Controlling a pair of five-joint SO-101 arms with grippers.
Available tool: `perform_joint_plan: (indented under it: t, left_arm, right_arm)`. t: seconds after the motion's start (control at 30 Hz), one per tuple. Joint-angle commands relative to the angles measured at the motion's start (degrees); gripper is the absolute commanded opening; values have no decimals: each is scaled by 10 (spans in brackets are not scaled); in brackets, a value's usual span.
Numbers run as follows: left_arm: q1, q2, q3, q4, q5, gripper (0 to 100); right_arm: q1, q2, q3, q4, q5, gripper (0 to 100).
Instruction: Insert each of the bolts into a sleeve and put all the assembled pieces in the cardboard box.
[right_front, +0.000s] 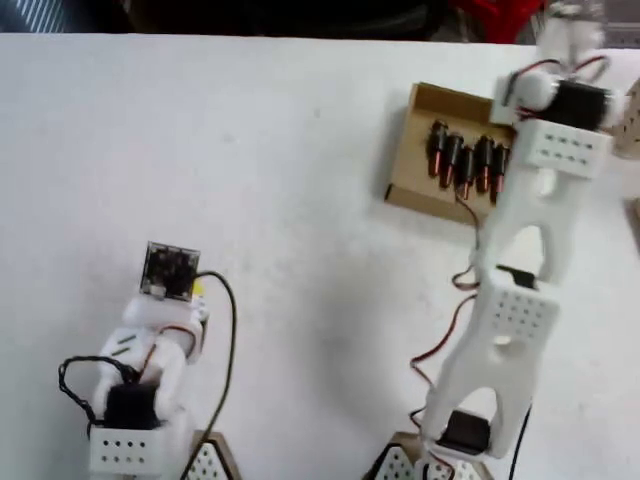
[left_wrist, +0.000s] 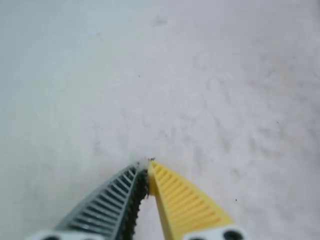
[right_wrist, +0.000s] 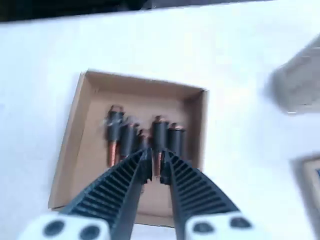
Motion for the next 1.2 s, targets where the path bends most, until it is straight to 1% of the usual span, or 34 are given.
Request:
perform_joint_plan:
  t: [0.0,0.1,0.3,0.6,0.73,0.87,1.0,1.07,1.17]
  left_arm:
    - [-5,-6,-7,-15,4,23]
    - [-2,-6,-13,-12,5,23]
    - [-6,-6,-16,-14,6,22]
    - [-5,-6,-2,-4,3,22]
    - [-5,-6,-2,53,2,22]
    - [-7,-3,-2,65,2,23]
    - [-17,-3,-2,123,2,23]
    - [-43,-3,-2,132,5,23]
    - [-64,-3,-2,165,5,23]
  right_arm:
    - [38,-128,62,22,-14,16]
    - [41,-229,187,22,-2,16]
    - [38,-495,536,11,0,17]
    - [31,-874,1065,-140,0,17]
    - [30,-1043,1312,-219,1,17]
    - [-7,-1215,1516,-266,1,18]
    - [-47,-1378,1662,-279,1,18]
    - [-55,-1448,1705,-269,1,18]
    - [-66,-1434,1719,-256,0,18]
